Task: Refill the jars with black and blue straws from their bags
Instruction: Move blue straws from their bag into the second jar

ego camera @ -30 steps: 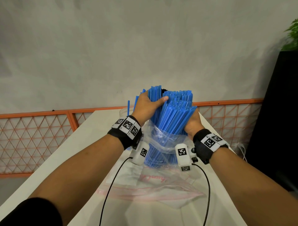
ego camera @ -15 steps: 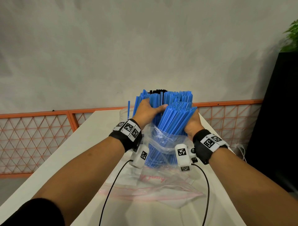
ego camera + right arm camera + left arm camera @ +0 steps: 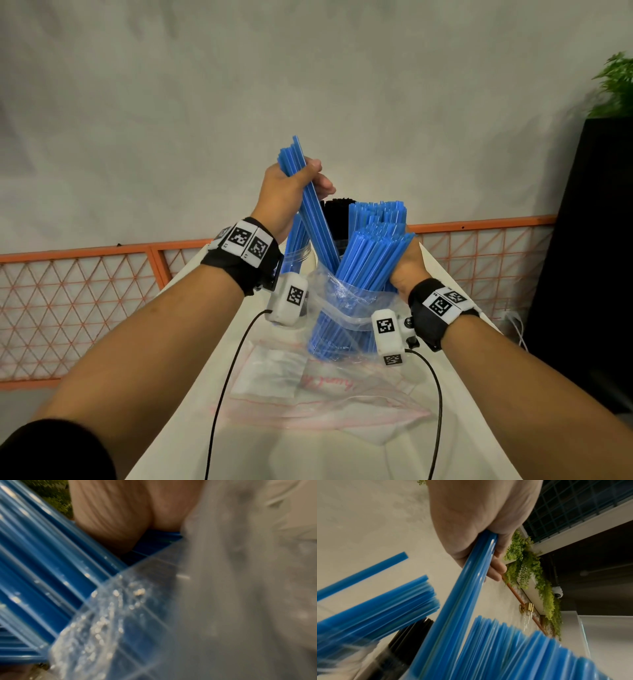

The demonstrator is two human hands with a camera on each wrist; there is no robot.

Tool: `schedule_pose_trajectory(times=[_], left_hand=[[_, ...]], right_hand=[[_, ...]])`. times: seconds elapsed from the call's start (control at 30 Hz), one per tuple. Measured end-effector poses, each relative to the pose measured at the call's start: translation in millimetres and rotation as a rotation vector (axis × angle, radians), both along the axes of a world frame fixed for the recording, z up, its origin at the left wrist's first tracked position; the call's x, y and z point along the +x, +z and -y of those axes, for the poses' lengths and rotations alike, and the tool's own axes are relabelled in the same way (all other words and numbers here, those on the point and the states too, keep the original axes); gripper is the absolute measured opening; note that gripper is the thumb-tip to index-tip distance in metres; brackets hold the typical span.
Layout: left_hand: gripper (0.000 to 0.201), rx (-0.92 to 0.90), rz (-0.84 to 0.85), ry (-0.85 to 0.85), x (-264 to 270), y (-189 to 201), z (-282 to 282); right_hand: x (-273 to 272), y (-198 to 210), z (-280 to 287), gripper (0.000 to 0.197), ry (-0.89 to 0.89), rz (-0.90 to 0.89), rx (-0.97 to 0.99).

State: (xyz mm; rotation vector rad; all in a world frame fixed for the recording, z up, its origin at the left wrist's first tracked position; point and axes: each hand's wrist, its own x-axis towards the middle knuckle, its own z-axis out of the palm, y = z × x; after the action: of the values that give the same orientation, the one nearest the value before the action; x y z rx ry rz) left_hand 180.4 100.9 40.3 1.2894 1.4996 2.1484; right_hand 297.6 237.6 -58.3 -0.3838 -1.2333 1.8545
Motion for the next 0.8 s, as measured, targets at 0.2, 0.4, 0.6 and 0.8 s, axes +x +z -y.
schedule_pose_trajectory(times=[0.2,0.4,0.6,0.8], left_hand=[[0.010,0.138,-0.019,0.047,11,32,24],[0.009,0.229,-0.050,0.103,13,64,50],[0.009,0.140,-0.129,0.137,7,60,65],[0.009,-0.062,-0.118,0.136,-6,-18,61]], right_hand=[[4,0,3,0.025,-0.024,0.058,0.017],[4,4,6,0.030,0.014,-0.004,-0.087],[5,4,6,0.031,0.014,0.016,-0.072],[4,2,5,0.034,0.052,0.001,-0.127]])
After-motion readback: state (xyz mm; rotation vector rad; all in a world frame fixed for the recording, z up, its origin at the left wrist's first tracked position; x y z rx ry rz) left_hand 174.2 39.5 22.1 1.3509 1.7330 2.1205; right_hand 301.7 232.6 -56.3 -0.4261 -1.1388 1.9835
